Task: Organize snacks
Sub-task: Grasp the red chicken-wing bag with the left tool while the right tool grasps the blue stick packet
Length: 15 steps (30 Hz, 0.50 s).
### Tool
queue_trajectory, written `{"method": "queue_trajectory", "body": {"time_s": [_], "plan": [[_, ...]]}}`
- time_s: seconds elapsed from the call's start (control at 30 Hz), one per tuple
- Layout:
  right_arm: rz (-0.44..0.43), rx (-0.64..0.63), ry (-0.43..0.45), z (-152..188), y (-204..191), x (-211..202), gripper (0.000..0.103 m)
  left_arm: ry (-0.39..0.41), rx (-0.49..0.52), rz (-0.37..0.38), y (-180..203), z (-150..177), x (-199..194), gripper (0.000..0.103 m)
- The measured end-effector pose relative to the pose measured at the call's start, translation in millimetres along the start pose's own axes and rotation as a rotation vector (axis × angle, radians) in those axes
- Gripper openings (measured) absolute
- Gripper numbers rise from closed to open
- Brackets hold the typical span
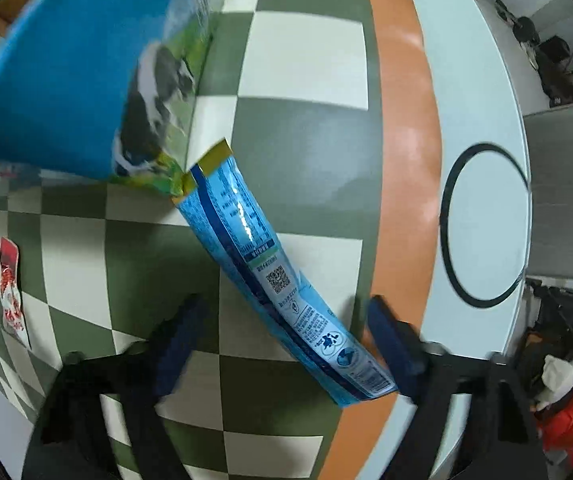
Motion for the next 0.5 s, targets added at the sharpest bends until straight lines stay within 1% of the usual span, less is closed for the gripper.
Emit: {"method": "queue_trajectory", "body": {"time_s": [0.03, 0.07, 0.1, 0.13, 0.2, 0.3, 0.5], "plan": [[0.004, 0.005, -0.01, 2.2, 0.9, 3.1, 0.062, -0.006, -0.004, -0.001, -2.4, 0.4, 2.0, 0.098], [0.005, 0.008, -0.011, 3.3, 1.2, 3.9, 0.061, -0.013, -0.009, -0.003, -5.6, 1.6, 4.8, 0.098], [0.0, 0.013, -0.004, 3.9, 1.6, 3.5, 0.055, -0.018, -0.01, -0.005, -7.7, 2.4, 6.5, 0.098], [-0.007, 0.019, -0.005, 6.9, 1.3, 2.8, 0.048, -0.023, -0.011, -0.006, -10.0, 3.4, 8.1, 0.098], [-0.011, 0.027, -0.012, 10.7, 1.7, 1.5, 0.041, -0.037, -0.019, -0.003, -15.1, 6.1, 11.6, 0.098], [-0.028, 0.041, -0.014, 19.7, -0.7, -0.6, 0.036, -0.06, -0.023, 0.0, -21.7, 10.7, 17.8, 0.098], [-0.079, 0.044, -0.033, 50.1, -14.6, -3.3, 0.033, -0.101, 0.007, 0.005, -30.2, 19.9, 29.2, 0.098]]}}
Point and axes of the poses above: each gripper's, at about its wrist camera, not at the fingertips, and x roughly the way its jaws point, y to its right, z to its underside, the point moved 7 cm from there along x, roughly the way its jaws point, and after that the axes turned 7 degrees about y, right-handed, at the moved point
